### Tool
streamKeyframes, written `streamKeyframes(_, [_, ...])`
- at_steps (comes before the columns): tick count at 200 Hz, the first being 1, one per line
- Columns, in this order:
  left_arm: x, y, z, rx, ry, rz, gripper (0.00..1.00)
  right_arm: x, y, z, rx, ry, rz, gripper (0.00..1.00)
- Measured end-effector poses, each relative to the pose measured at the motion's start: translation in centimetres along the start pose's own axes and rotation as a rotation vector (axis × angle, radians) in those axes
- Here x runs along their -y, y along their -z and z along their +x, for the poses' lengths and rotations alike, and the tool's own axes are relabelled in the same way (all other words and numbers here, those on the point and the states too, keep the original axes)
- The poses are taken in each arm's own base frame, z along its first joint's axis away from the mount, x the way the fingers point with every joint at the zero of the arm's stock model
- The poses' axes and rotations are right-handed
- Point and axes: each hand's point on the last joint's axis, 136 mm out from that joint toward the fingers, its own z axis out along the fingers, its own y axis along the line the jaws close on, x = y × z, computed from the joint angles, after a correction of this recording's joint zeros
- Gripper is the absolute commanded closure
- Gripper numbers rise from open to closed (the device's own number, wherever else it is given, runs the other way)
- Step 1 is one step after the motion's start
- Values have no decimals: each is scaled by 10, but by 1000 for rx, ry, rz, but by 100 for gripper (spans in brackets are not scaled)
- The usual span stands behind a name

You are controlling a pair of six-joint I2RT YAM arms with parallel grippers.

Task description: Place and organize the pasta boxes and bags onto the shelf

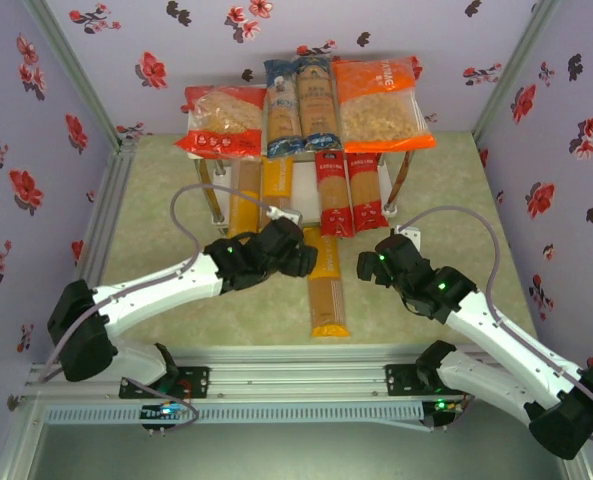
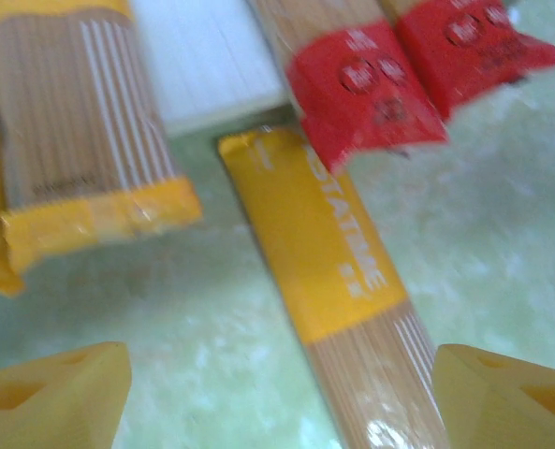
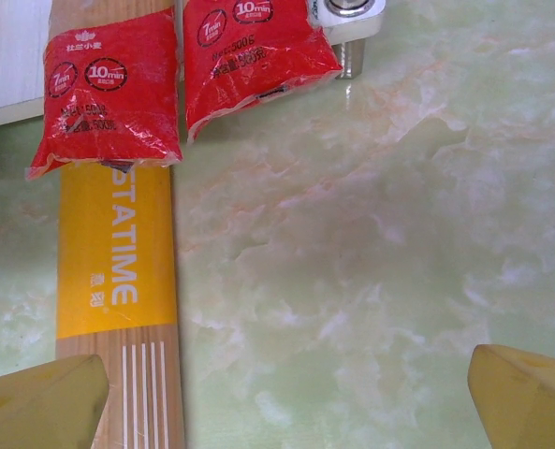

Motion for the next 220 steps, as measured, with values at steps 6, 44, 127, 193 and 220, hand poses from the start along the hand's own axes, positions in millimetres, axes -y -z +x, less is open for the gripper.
streamKeyframes(6, [5,2,6,-7,3,11,8,0,0,0,0,0,0,1])
streamKeyframes(44, [14,-7,58,-94,56,34,0,1,0,1,-6,1,1,1])
streamKeyframes(127, [58,-41,94,-211,80,-2,0,2,10,-1,13,-11,-26,1])
streamKeyframes(193, [64,-70,107,-289,94,-82,0,2,12,-2,24,1,-31,1])
streamKeyframes(220, [55,-77,120,-335,94,-127,0,4,19,-7,54,-5,-45,1])
